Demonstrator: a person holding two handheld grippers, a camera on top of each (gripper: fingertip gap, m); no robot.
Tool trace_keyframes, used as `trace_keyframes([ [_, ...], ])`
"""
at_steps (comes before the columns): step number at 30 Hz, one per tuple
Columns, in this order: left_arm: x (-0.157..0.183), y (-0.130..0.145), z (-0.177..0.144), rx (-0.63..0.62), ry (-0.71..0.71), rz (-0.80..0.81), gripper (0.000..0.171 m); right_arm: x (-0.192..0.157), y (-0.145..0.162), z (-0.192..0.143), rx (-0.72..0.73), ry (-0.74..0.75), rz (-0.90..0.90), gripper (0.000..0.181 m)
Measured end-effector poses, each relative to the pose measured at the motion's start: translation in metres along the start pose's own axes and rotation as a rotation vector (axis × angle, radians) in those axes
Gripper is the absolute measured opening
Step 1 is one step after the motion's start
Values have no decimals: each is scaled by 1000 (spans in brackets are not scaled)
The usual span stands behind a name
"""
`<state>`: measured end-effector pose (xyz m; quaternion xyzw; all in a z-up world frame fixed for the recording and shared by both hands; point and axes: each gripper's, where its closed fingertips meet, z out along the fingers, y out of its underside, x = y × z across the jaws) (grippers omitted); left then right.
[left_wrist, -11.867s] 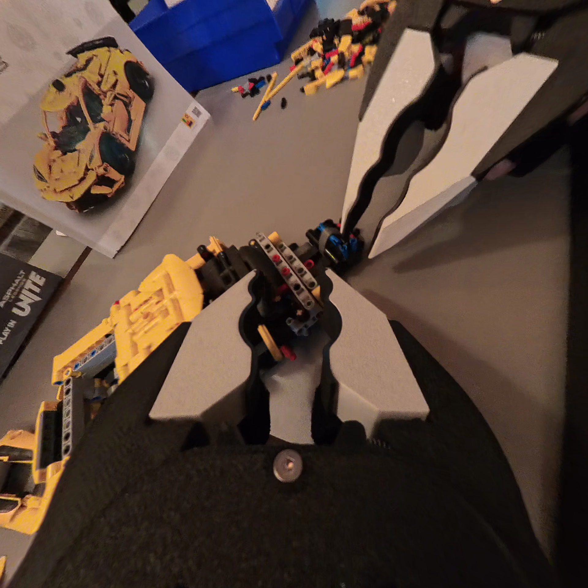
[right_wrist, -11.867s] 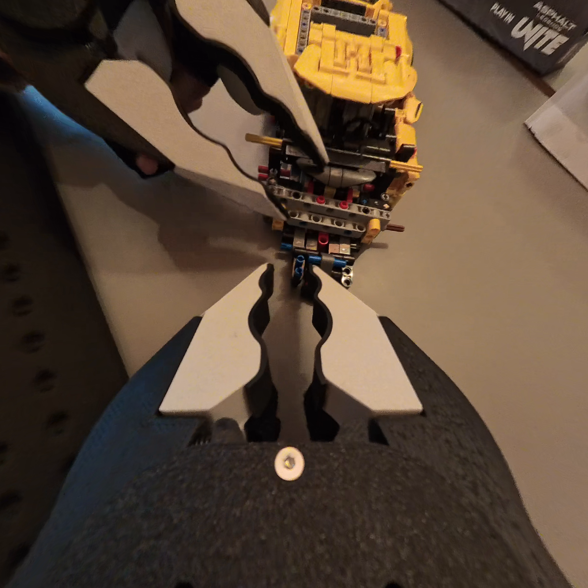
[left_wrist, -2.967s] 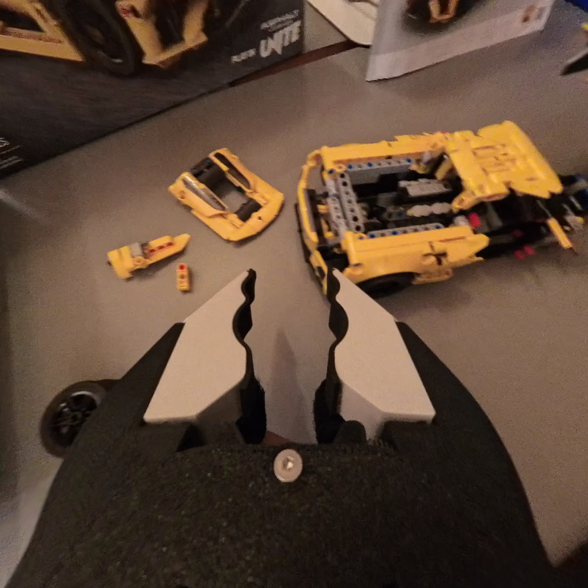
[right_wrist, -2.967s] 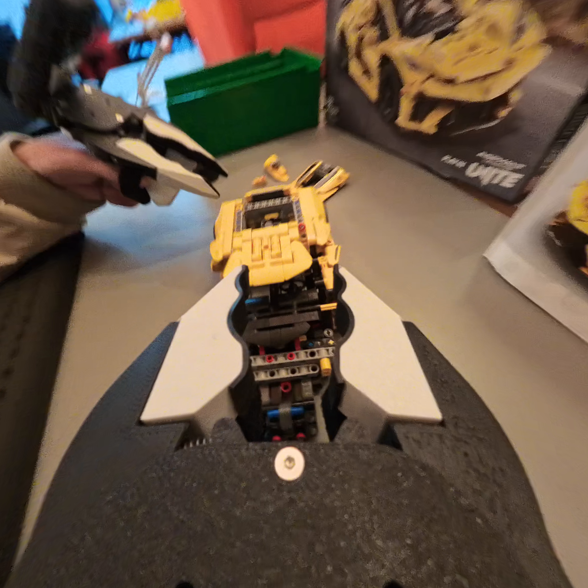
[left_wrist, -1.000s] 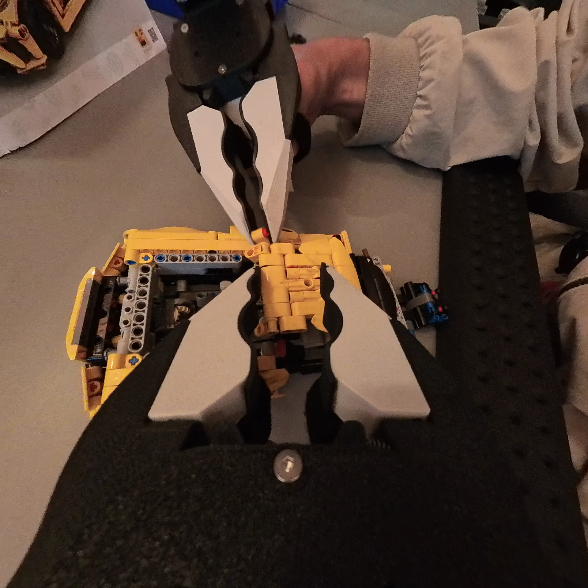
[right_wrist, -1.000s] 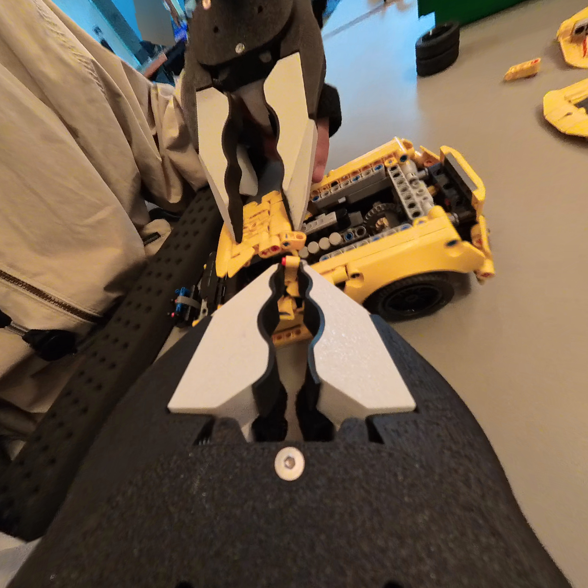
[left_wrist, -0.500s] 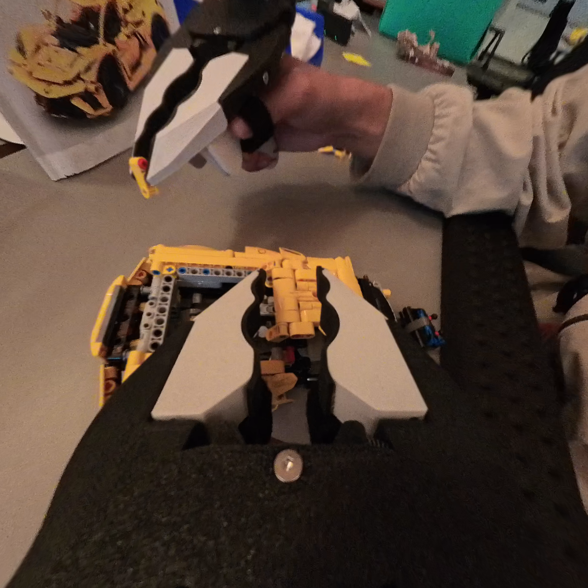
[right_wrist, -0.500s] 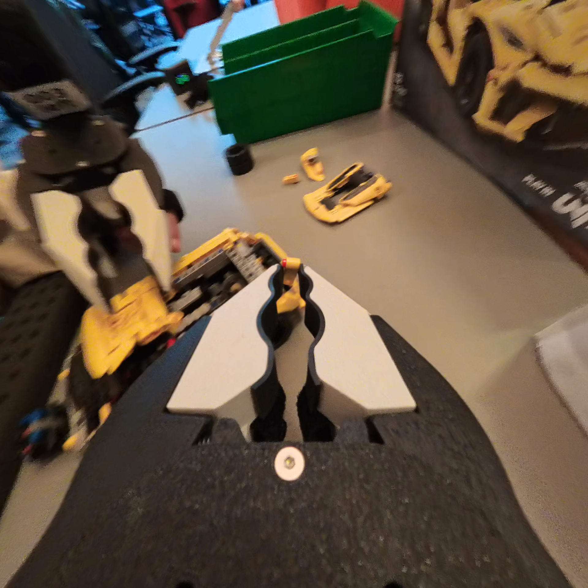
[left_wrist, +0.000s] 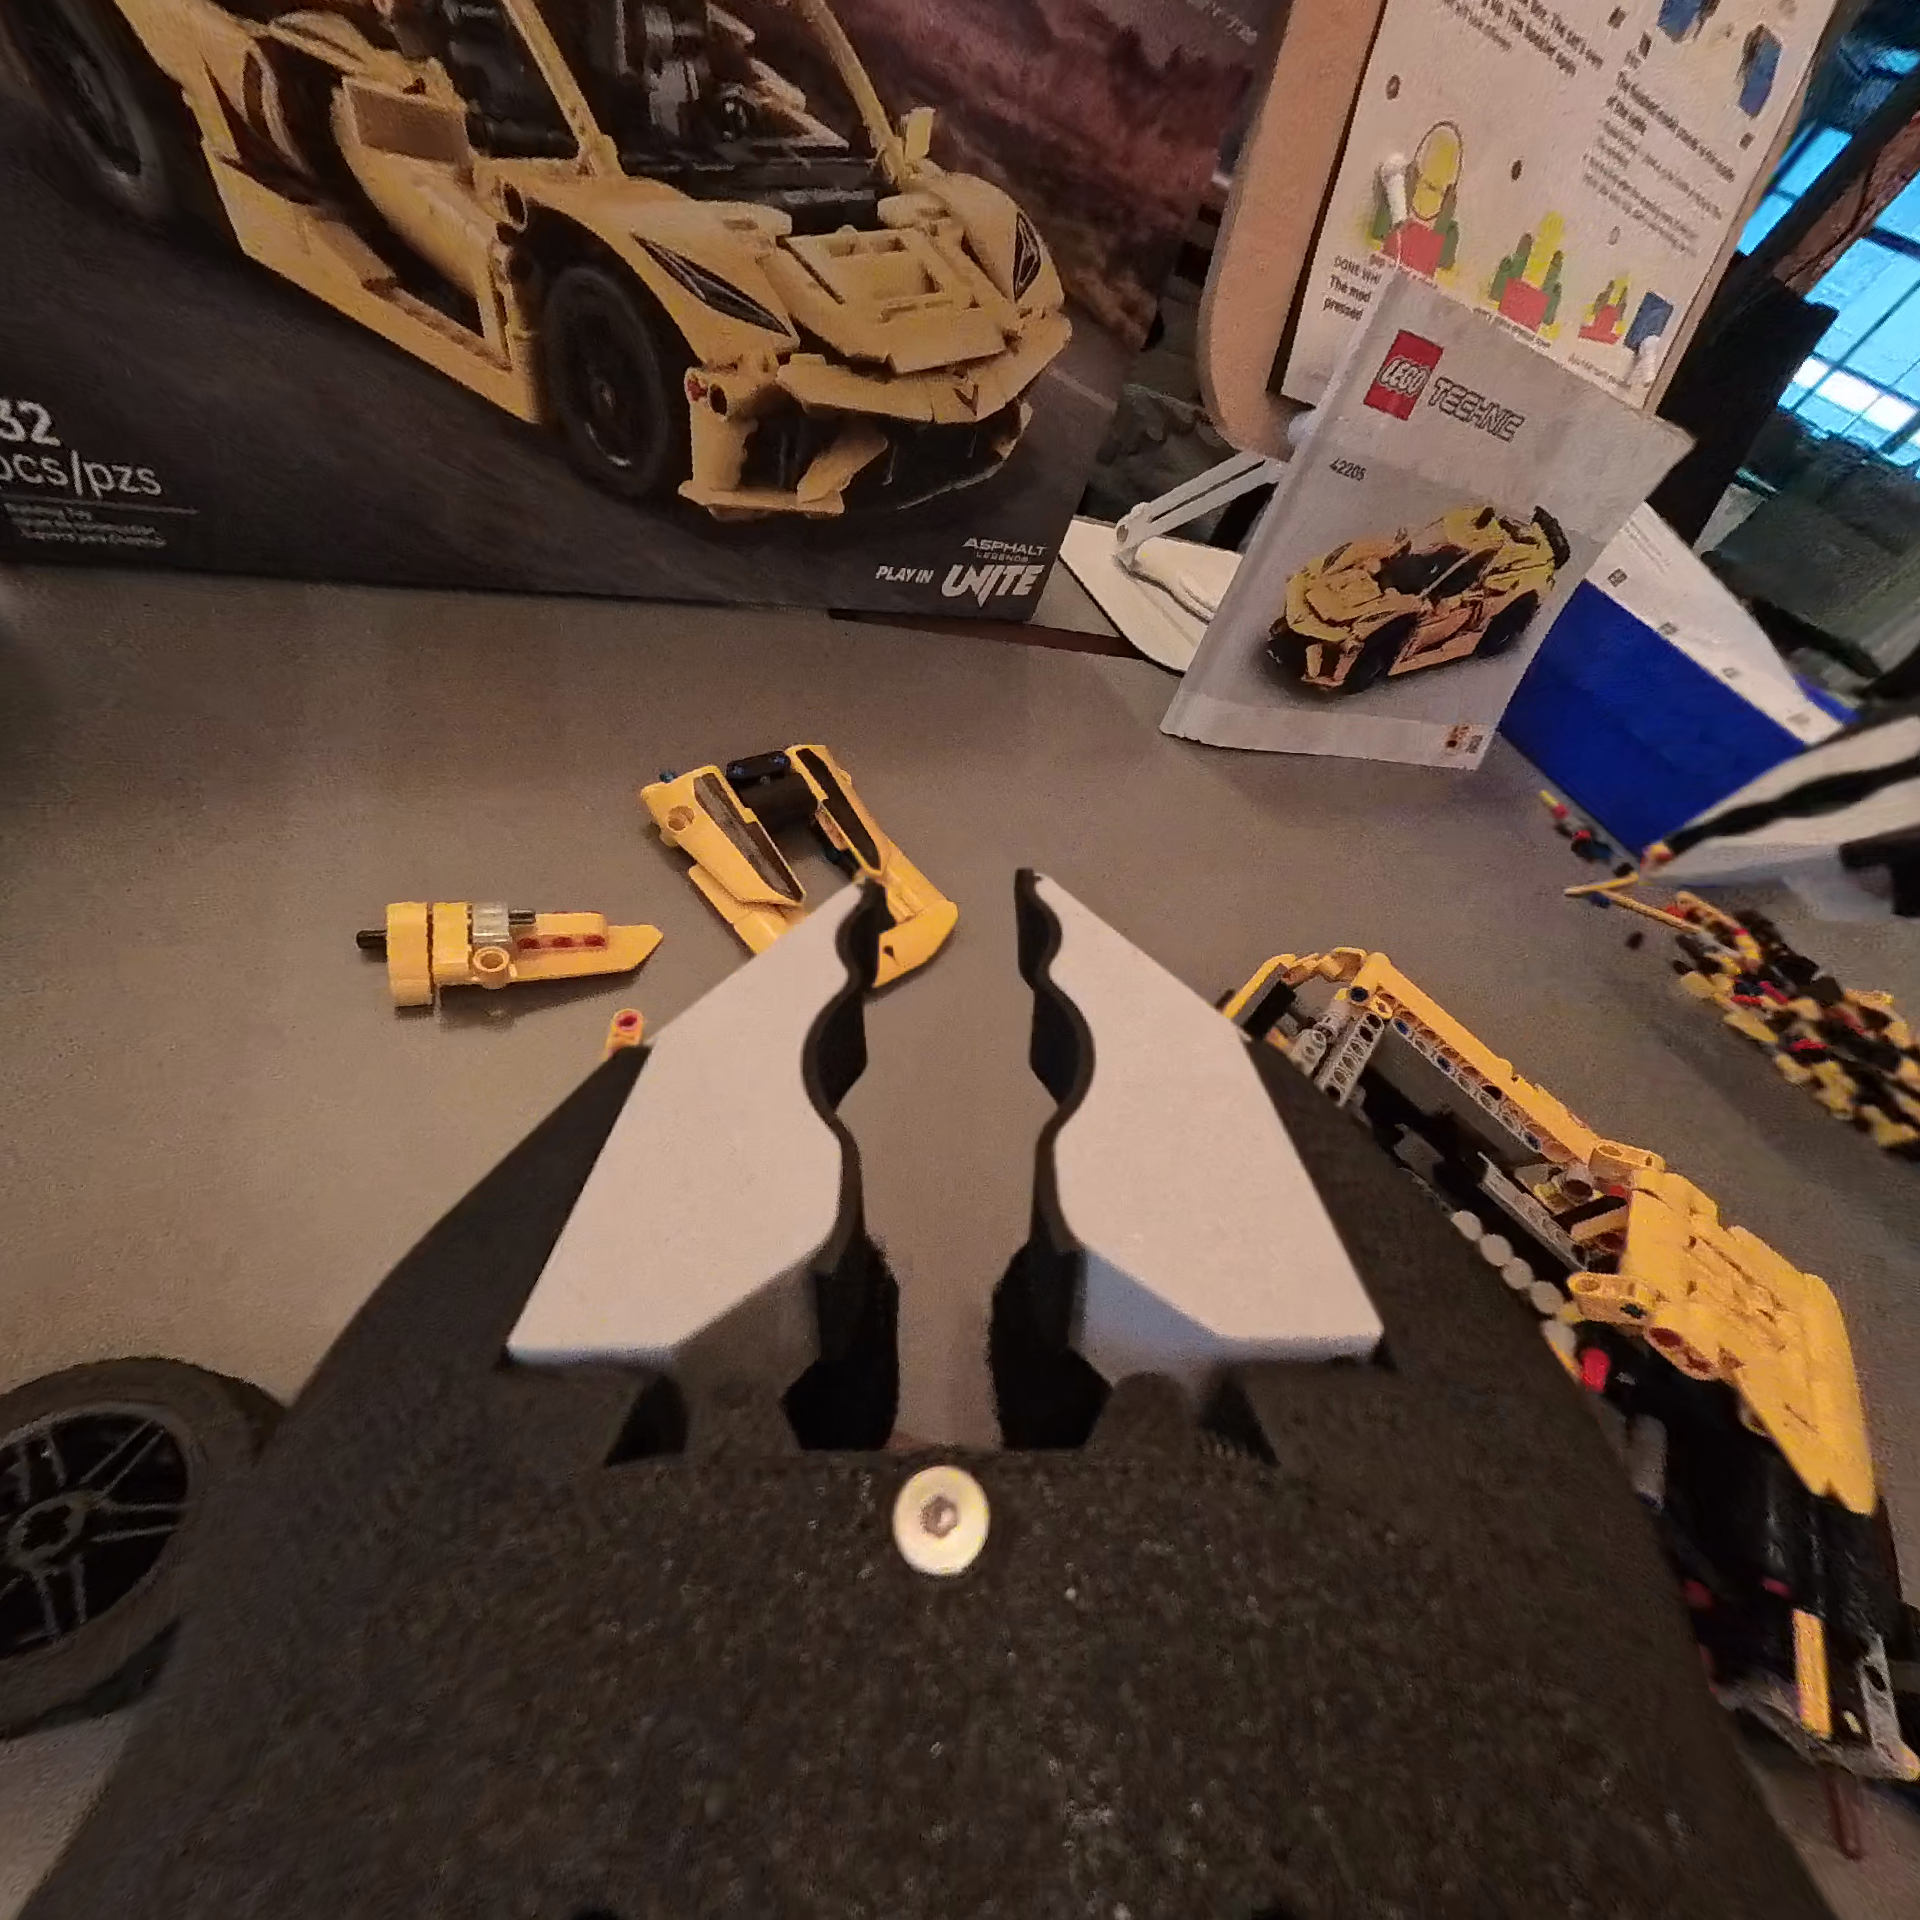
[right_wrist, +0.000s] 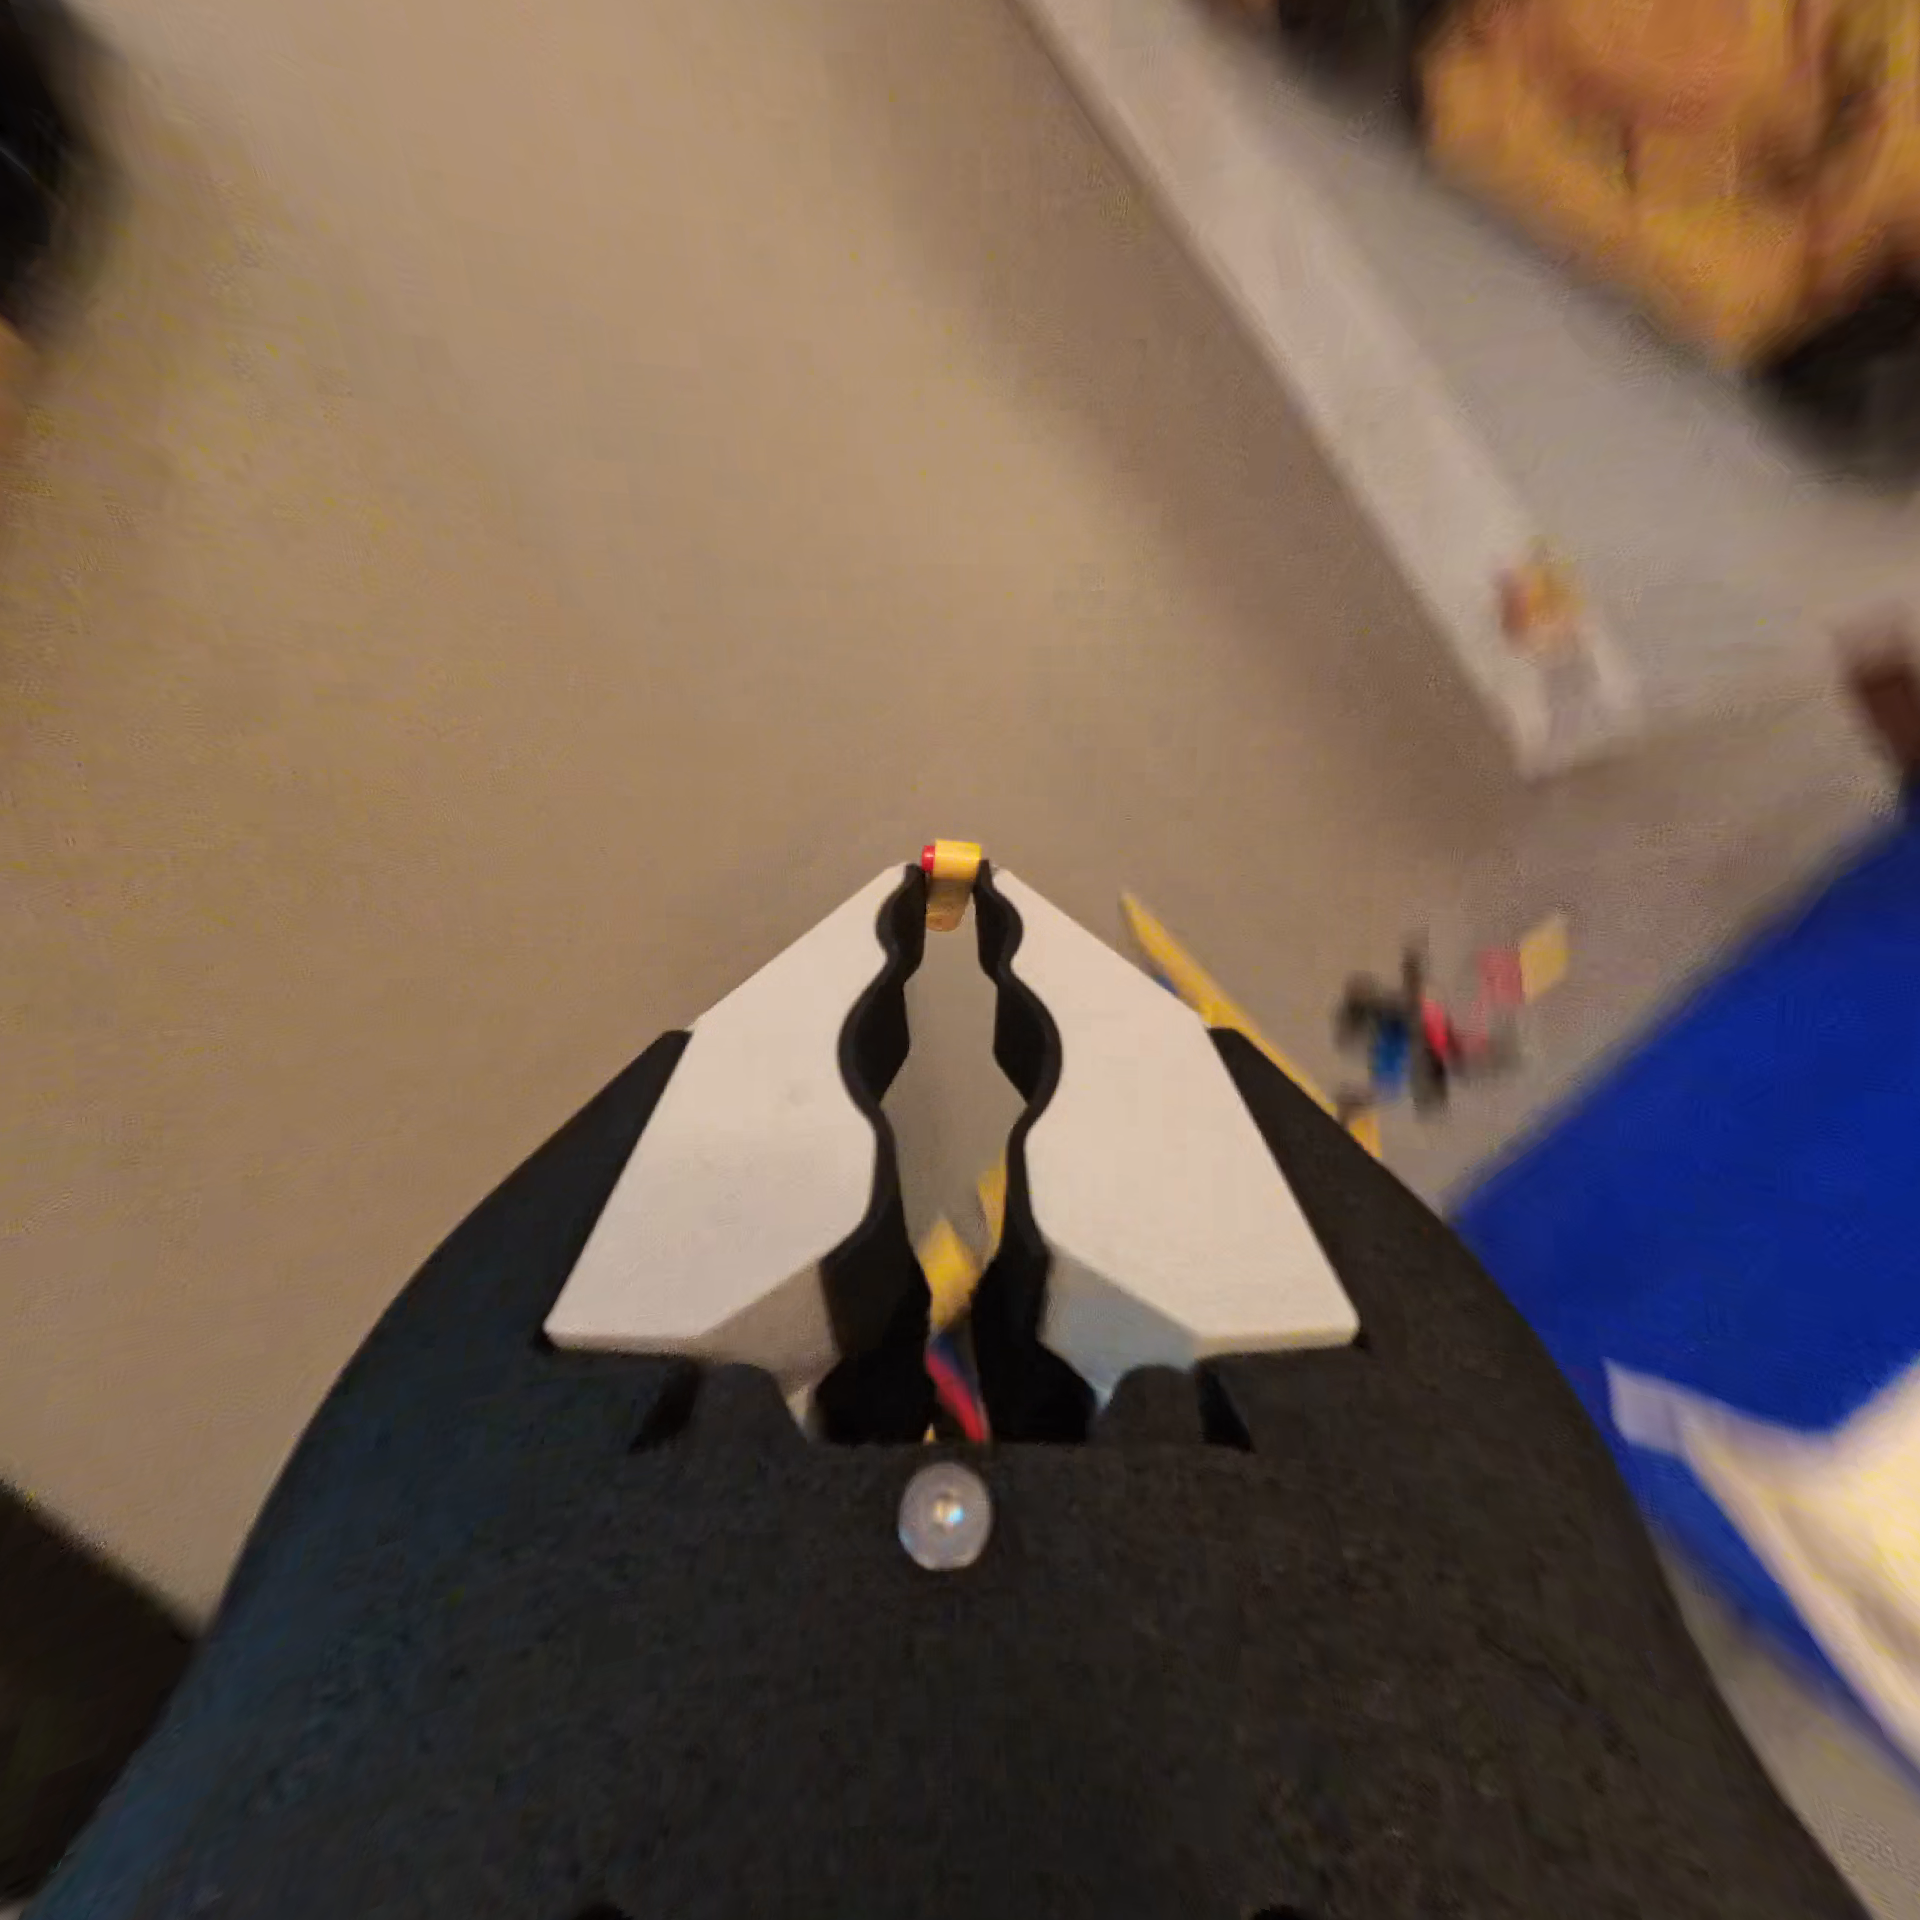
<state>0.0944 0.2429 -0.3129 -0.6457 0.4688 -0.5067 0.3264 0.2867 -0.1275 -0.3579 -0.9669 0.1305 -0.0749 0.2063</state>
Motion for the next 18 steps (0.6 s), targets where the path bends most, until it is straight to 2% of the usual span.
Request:
trace_keyframes([
  [2, 4, 7, 3, -34, 12, -5, 25, 26, 66, -18, -113, 35, 102, 8],
  [3, 7, 9, 5, -44, 21, 5, 25, 30, 82, -24, -106, 21, 142, 8],
  [4, 9, 9, 5, -47, 25, 24, 25, 30, 87, -30, -71, -3, 167, 8],
  [6, 3, 8, 4, -41, -24, 74, 25, 23, 67, -35, 42, -41, 178, 8],
  [9, -40, -2, -10, -10, -247, 115, 24, -23, -13, -20, 158, -107, 28, 8],
  [12, -87, -20, -44, 76, -495, 126, 22, -120, -107, 5, 149, -291, -201, 8],
  [15, -103, -34, -65, 165, -567, 95, 20, -198, -194, 30, 145, -337, -468, 8],
  [18, -106, -37, -68, 190, -556, 68, 19, -242, -269, 75, 119, -325, -599, 8],
])
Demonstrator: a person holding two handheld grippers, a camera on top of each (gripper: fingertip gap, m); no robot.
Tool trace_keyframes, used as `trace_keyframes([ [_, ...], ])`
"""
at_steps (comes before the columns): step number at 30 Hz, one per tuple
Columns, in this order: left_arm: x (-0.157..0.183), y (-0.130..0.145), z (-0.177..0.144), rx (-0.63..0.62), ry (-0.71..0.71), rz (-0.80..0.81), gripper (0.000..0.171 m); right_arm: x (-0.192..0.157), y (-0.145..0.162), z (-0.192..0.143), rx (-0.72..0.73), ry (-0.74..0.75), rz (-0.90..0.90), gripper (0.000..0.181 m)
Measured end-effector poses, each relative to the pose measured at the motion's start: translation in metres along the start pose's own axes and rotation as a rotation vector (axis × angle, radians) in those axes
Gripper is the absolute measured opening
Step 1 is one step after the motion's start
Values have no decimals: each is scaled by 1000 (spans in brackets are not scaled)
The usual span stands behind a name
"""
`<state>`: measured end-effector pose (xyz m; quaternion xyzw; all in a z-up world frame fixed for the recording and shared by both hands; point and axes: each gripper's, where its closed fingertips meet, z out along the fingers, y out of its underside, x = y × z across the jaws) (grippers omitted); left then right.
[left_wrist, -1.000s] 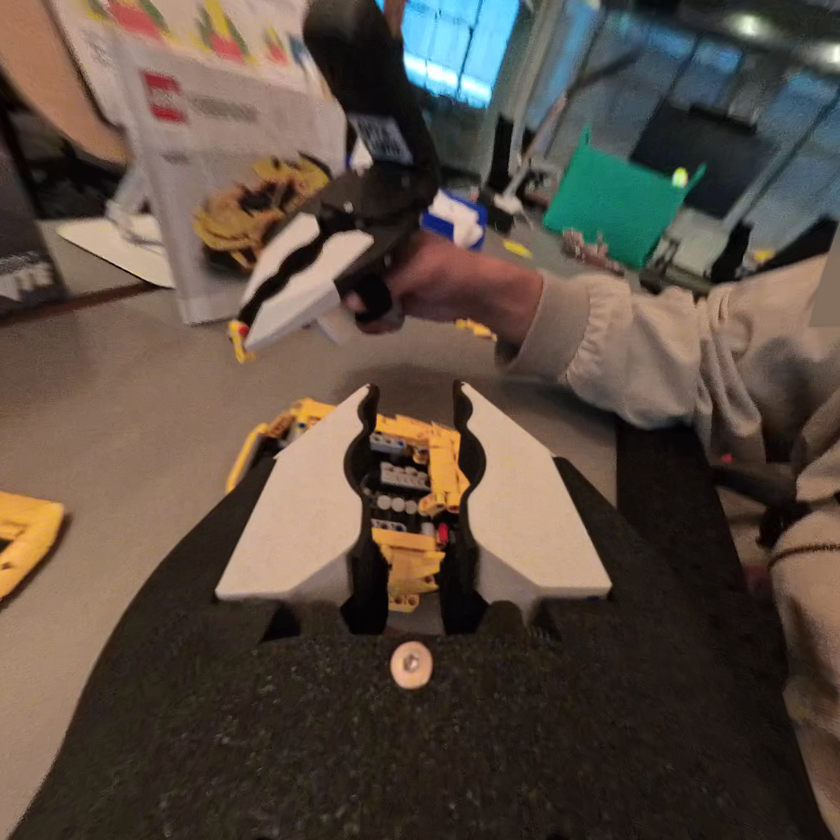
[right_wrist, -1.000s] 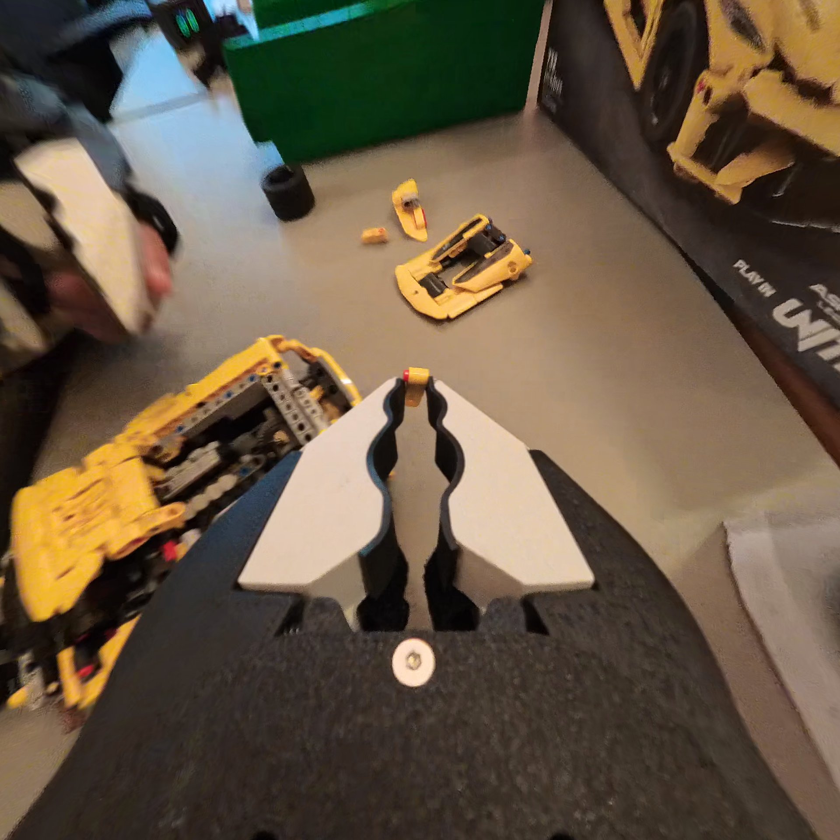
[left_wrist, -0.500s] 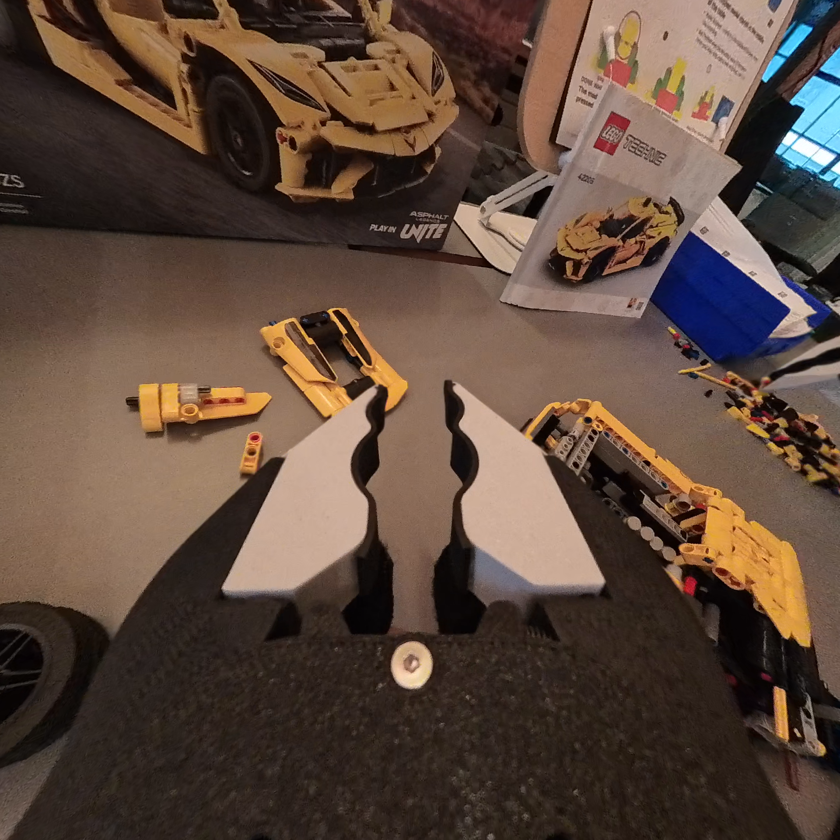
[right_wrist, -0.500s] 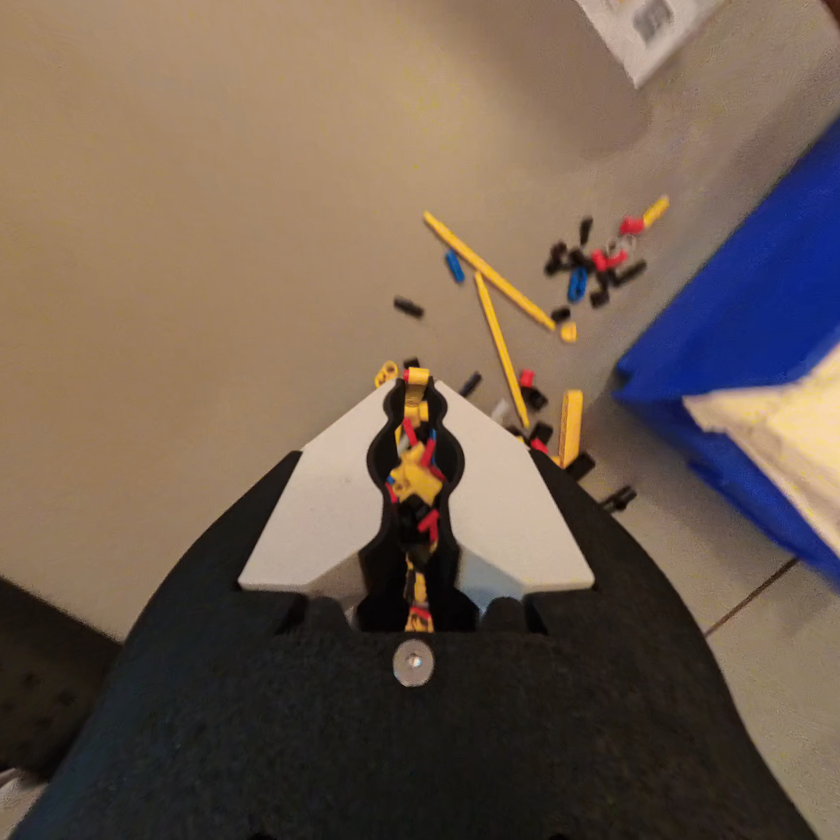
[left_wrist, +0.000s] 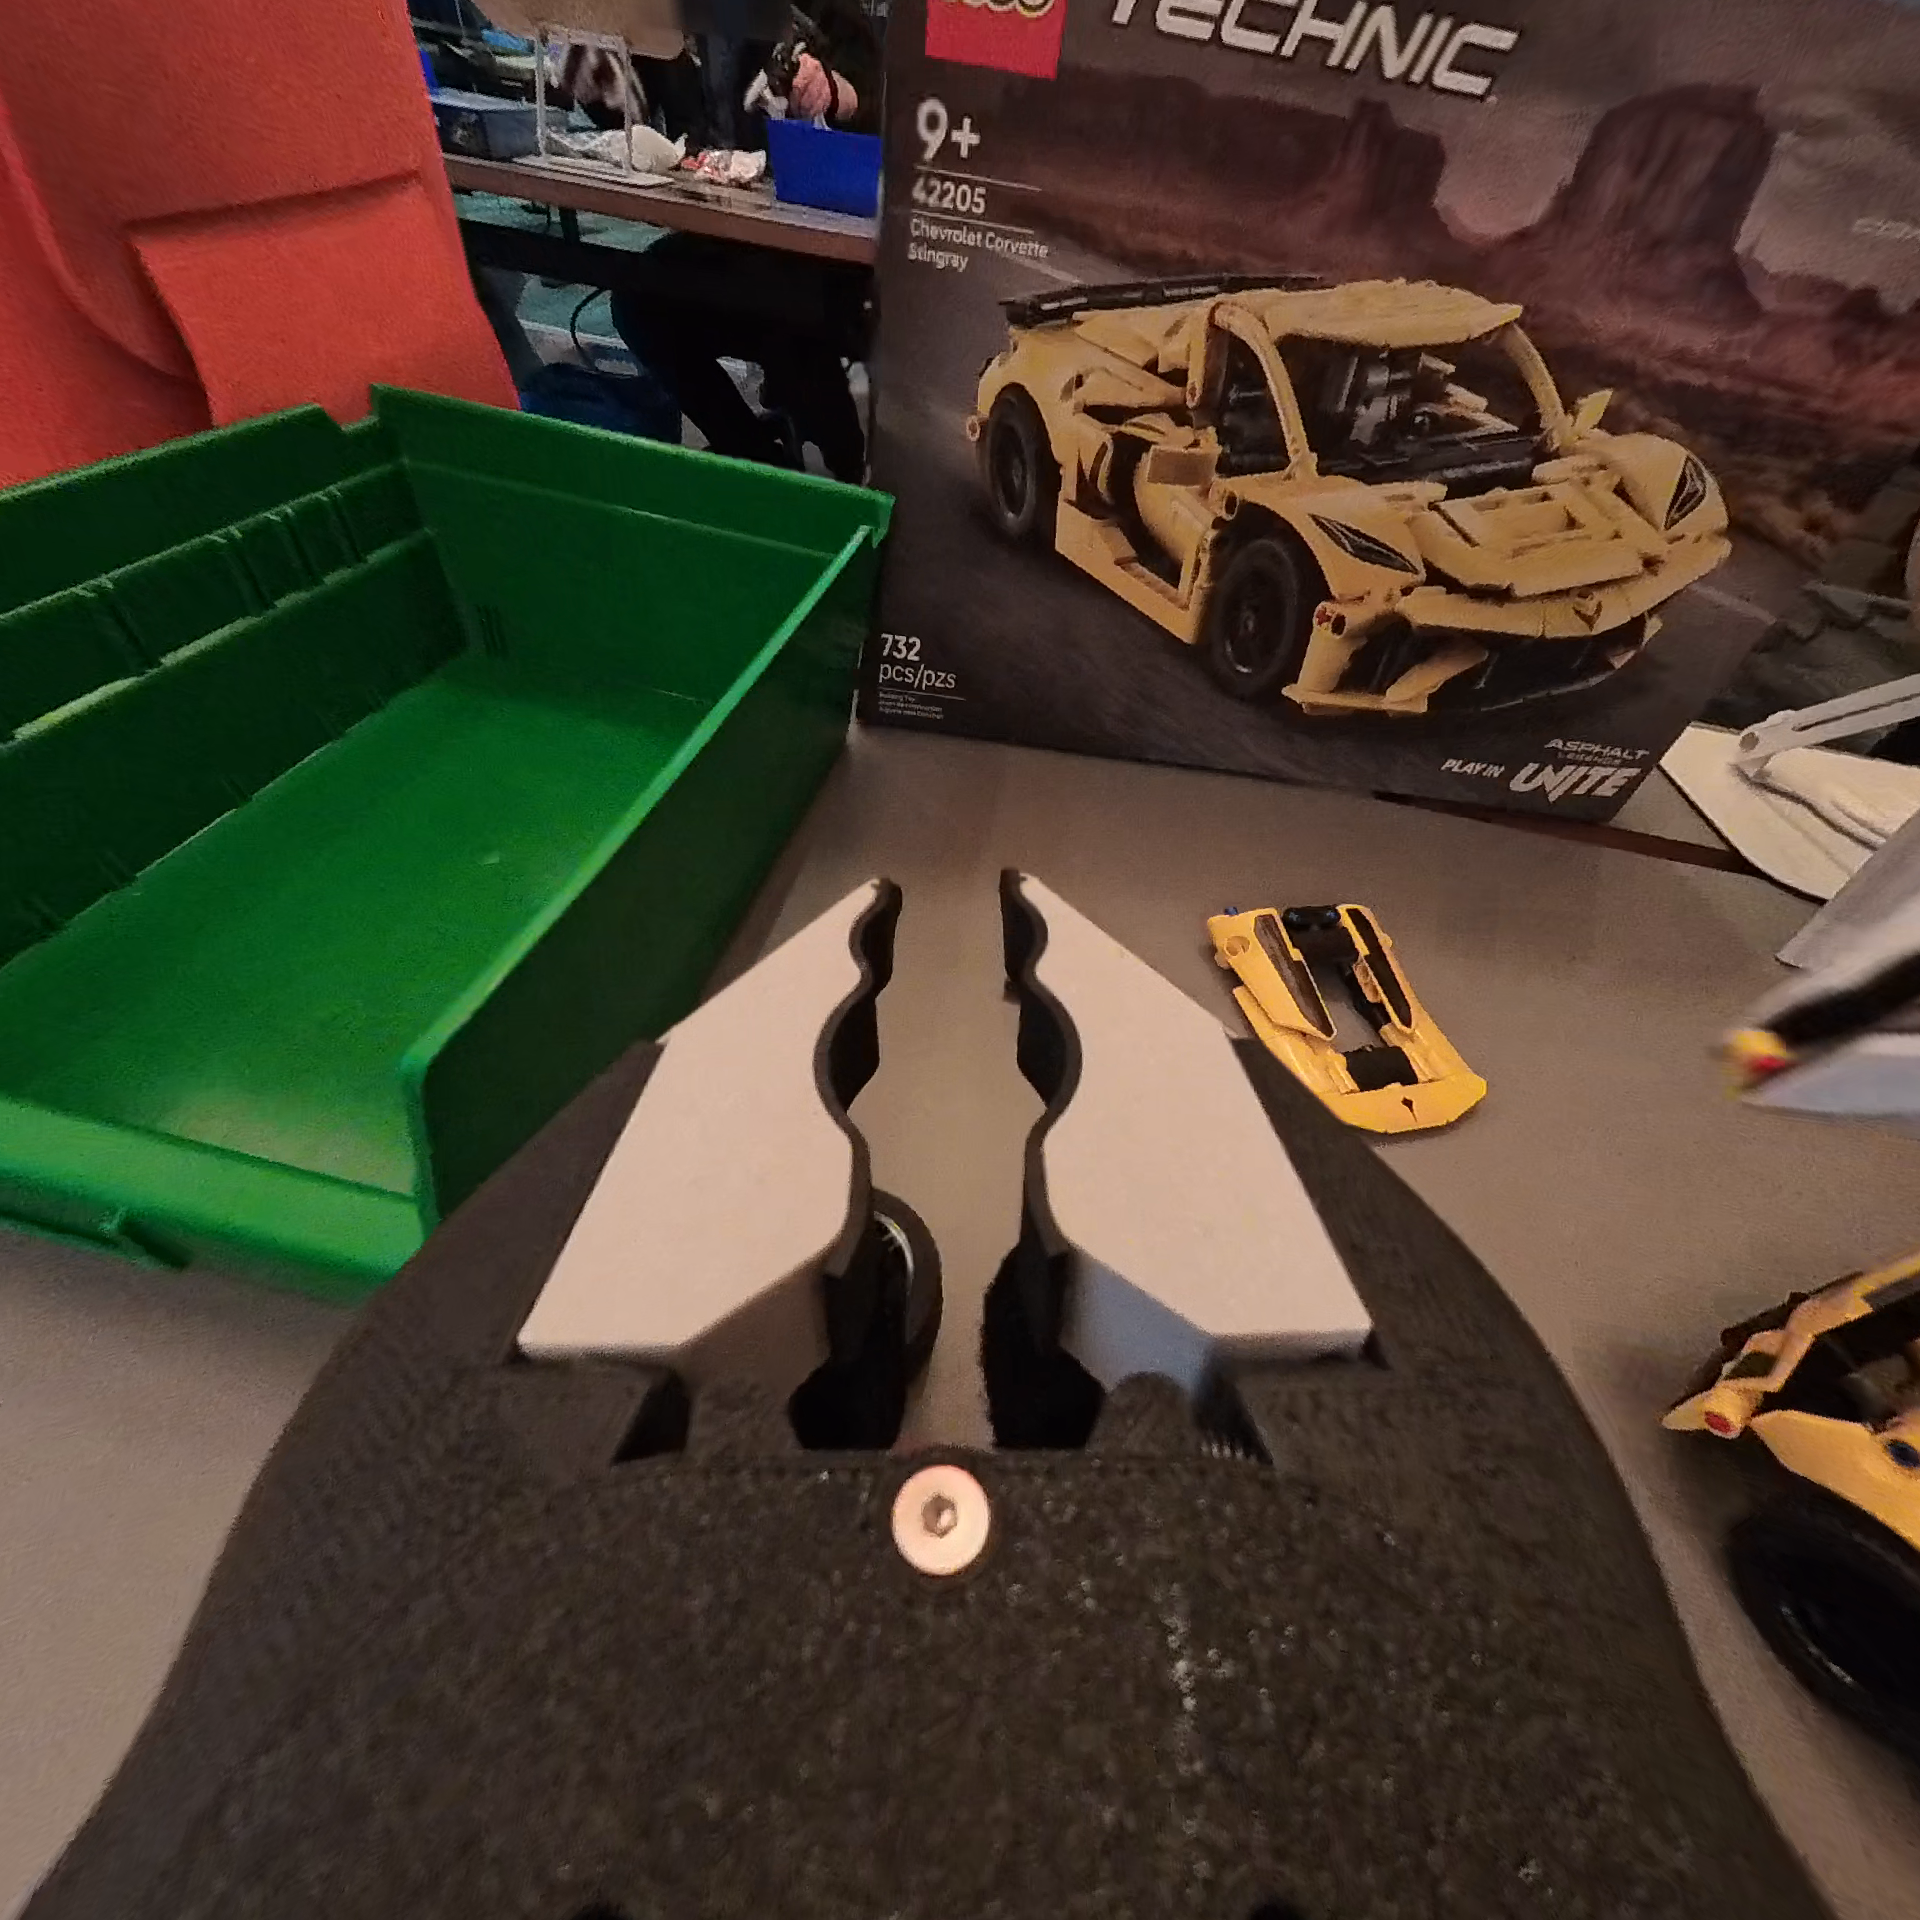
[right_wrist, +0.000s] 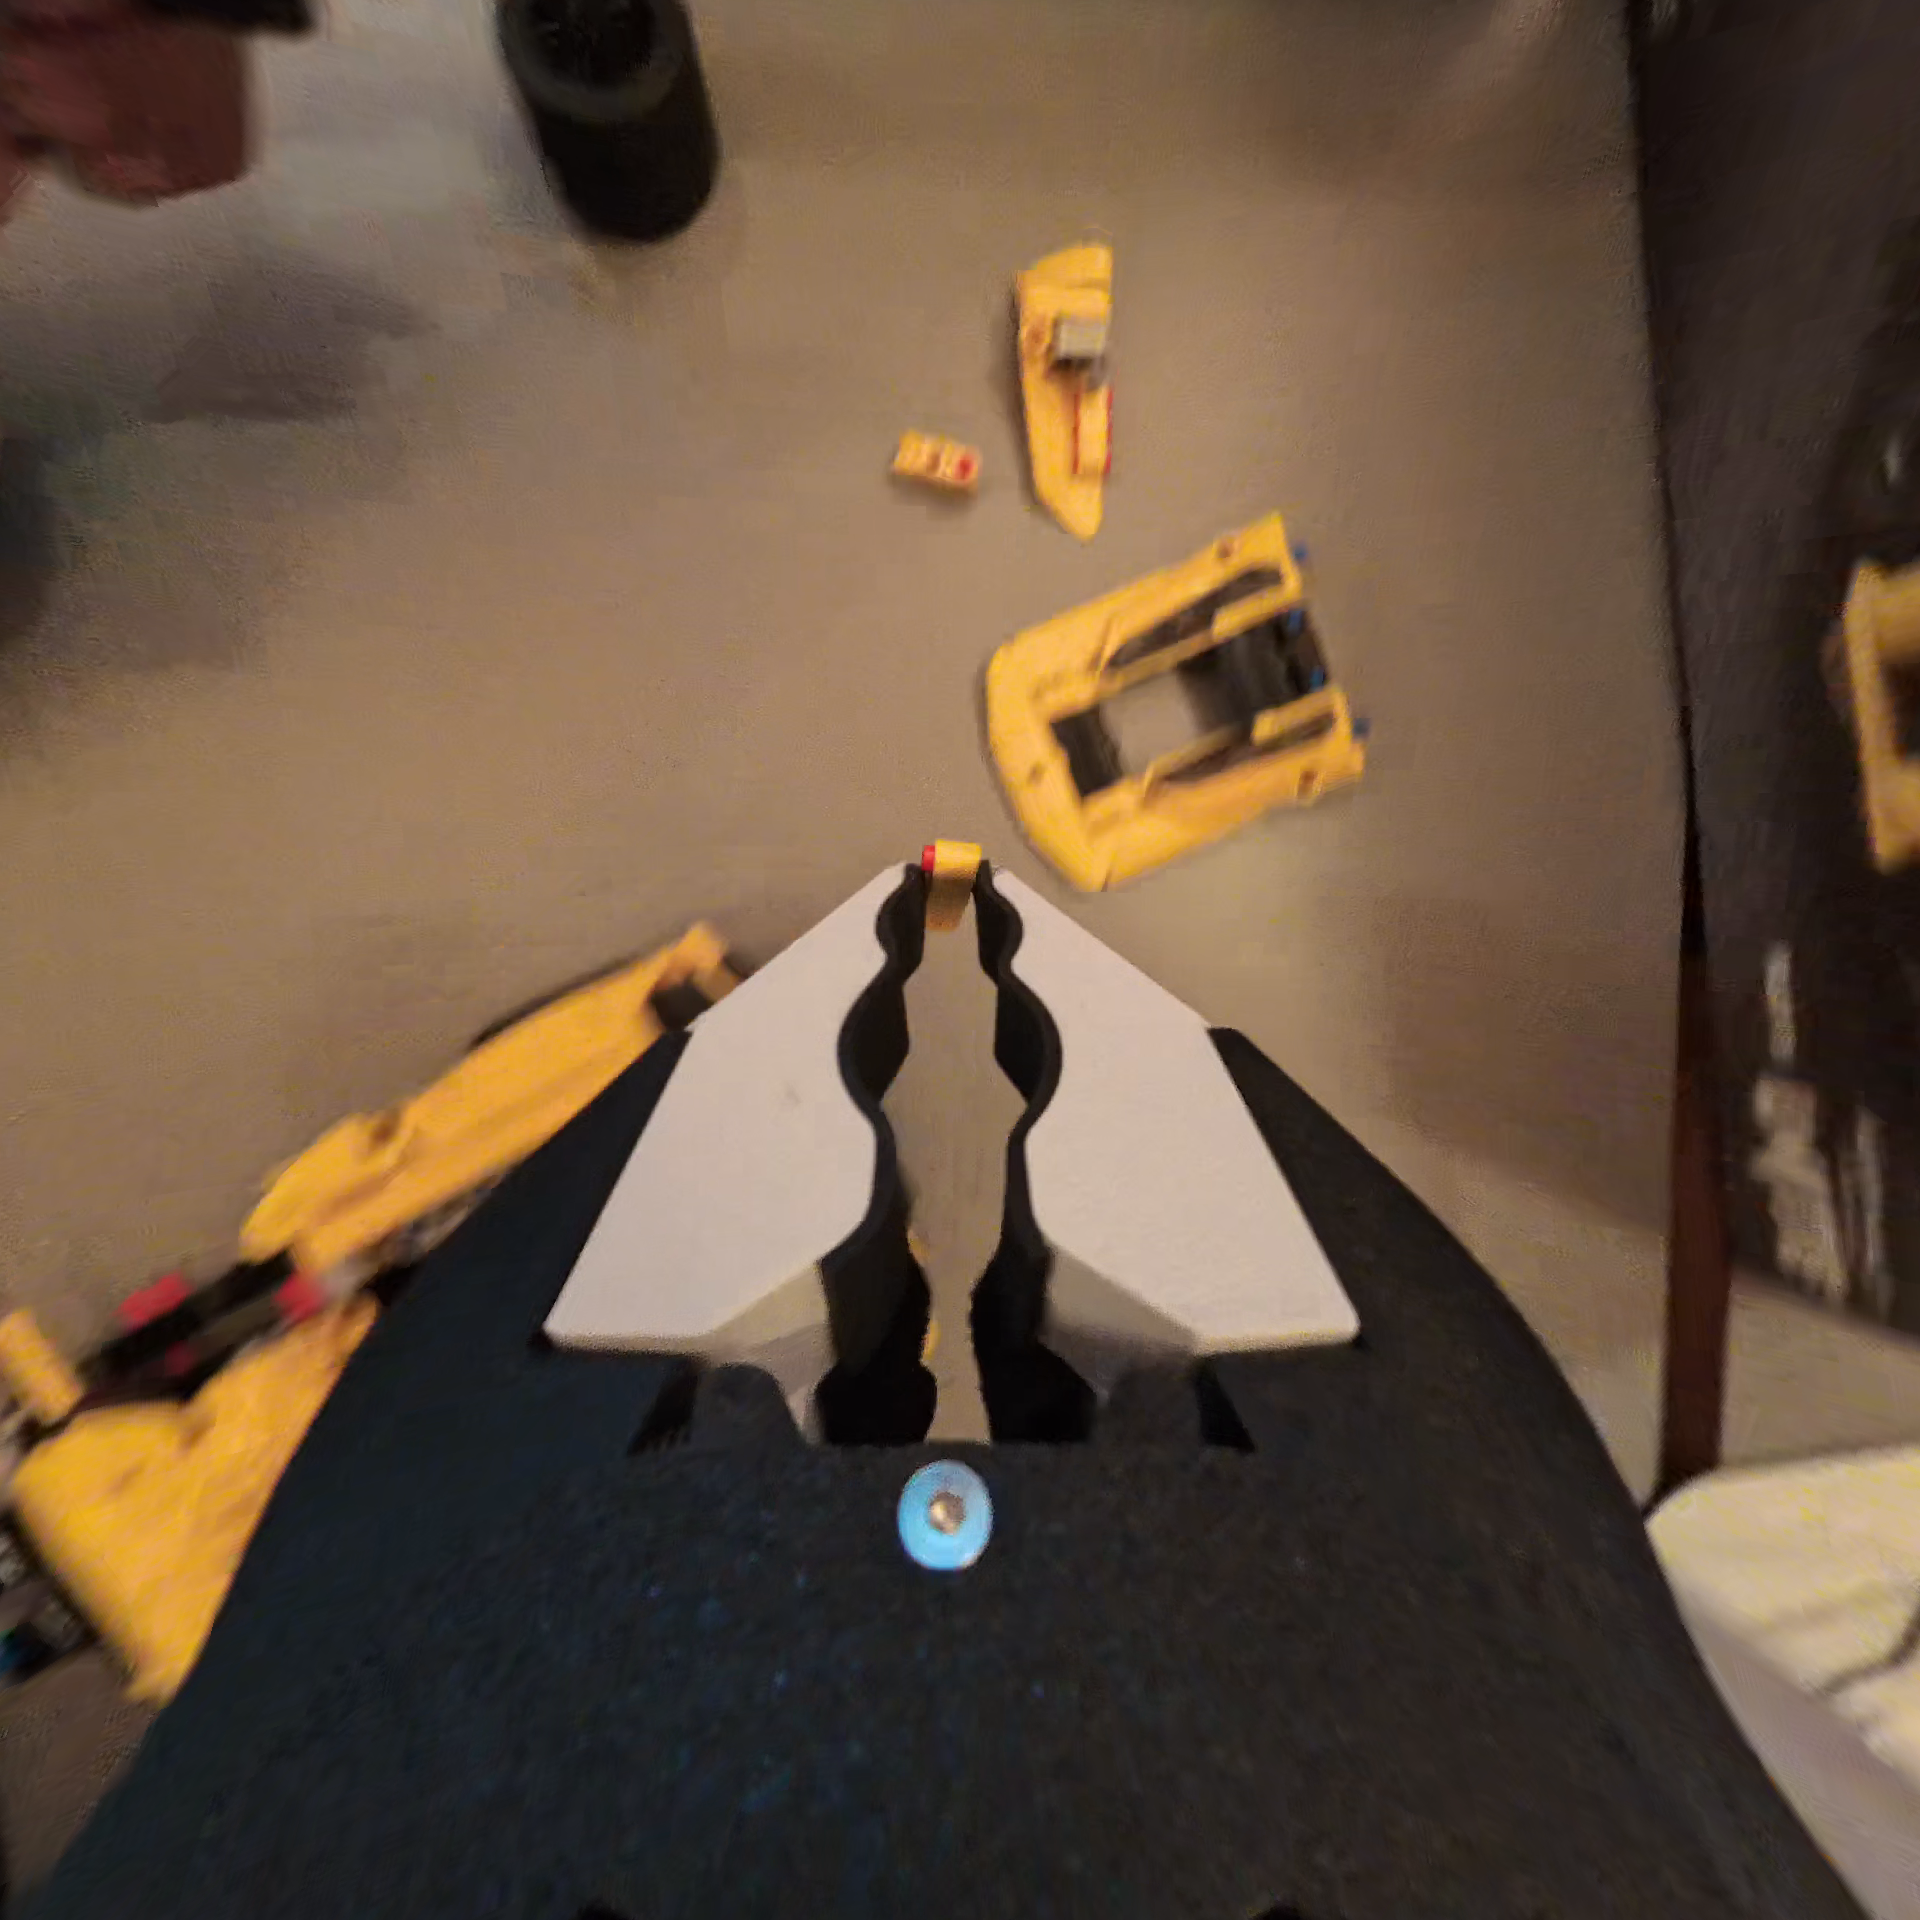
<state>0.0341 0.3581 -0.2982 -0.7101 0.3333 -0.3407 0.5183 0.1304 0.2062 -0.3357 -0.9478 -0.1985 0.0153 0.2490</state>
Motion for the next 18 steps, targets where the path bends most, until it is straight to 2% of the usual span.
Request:
trace_keyframes([
  [4, 5, 5, 2, -20, 34, -25, 20, 7, -35, 74, -91, -177, 24, 8],
  [8, 20, 16, 6, -79, 107, -22, 20, 8, -38, 98, -134, -187, 7, 9],
  [10, 32, 22, 8, -116, 162, -22, 20, 9, -38, 99, -132, -176, 6, 17],
  [13, 48, 26, 8, -126, 211, 14, 20, 9, -42, 73, -57, -177, 31, 23],
  [16, 77, 23, 1, -101, 330, 48, 21, 5, -37, 12, 76, -146, 23, 24],
  [18, 113, 22, -12, -86, 509, 62, 24, -13, -16, -35, 183, -172, 13, 25],
])
